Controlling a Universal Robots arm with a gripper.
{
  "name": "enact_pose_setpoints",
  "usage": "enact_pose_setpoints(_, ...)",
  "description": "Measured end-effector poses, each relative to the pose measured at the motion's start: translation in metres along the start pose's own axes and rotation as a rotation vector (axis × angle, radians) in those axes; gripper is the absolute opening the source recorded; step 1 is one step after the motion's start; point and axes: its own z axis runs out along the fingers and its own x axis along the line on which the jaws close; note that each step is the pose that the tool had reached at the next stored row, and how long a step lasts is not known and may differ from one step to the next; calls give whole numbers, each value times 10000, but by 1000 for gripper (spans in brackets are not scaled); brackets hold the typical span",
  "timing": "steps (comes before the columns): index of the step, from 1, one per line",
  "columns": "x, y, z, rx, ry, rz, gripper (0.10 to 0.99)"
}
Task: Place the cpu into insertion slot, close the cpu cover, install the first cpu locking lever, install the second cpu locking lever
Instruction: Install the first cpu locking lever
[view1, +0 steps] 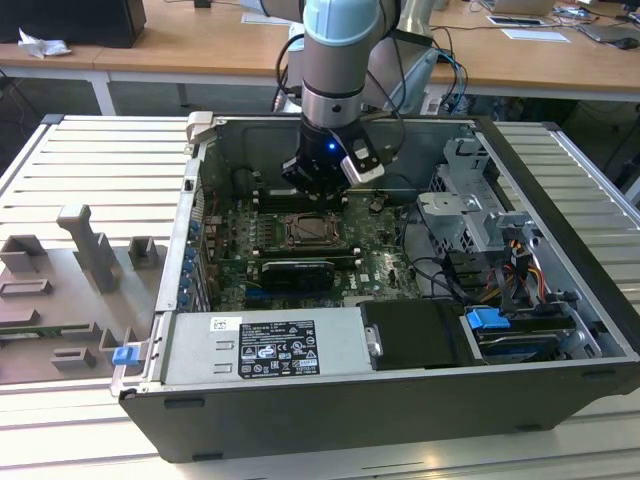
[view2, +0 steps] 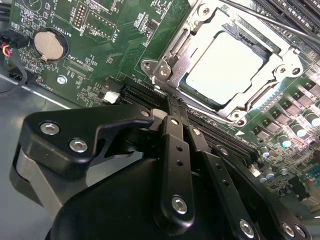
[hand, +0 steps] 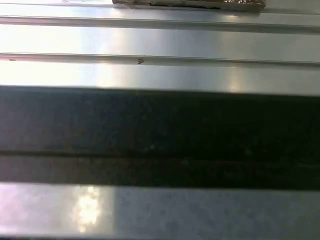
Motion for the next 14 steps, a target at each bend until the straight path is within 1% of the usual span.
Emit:
enact_pose_setpoints(6, -8, -3, 18, 47, 1, 15, 106)
enact_pose_setpoints(11, -11, -4, 29, 69, 0, 18, 106)
enact_pose_setpoints(14, -11, -3, 45, 65, -2, 19, 106)
